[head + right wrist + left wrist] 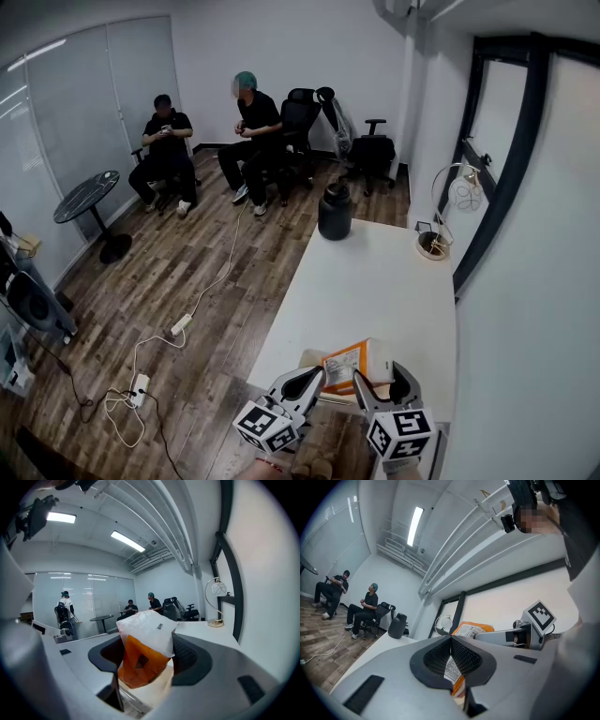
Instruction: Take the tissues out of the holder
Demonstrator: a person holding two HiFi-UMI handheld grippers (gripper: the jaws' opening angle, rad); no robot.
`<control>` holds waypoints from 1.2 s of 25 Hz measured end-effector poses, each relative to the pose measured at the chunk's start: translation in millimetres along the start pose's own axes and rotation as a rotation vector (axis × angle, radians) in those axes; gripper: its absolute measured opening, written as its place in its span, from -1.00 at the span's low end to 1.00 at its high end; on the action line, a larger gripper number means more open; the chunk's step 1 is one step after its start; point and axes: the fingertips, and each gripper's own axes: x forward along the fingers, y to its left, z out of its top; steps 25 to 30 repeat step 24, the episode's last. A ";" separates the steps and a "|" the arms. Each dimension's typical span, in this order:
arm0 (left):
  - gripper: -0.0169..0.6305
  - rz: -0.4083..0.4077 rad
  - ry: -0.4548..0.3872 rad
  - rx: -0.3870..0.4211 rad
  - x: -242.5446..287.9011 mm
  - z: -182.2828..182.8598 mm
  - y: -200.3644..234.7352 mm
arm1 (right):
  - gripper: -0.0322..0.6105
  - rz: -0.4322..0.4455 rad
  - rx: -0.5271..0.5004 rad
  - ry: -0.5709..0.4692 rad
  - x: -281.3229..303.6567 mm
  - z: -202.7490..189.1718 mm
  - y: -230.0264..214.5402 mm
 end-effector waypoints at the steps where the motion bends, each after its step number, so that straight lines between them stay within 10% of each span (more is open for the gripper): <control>1: -0.93 0.004 0.000 -0.002 -1.0 0.2 0.2 | 0.02 0.000 -0.002 0.000 0.0 -0.3 0.1; 30: -0.93 0.048 0.010 -0.028 -17.3 -4.3 17.3 | 0.01 -0.052 0.022 0.011 9.4 -19.6 -4.4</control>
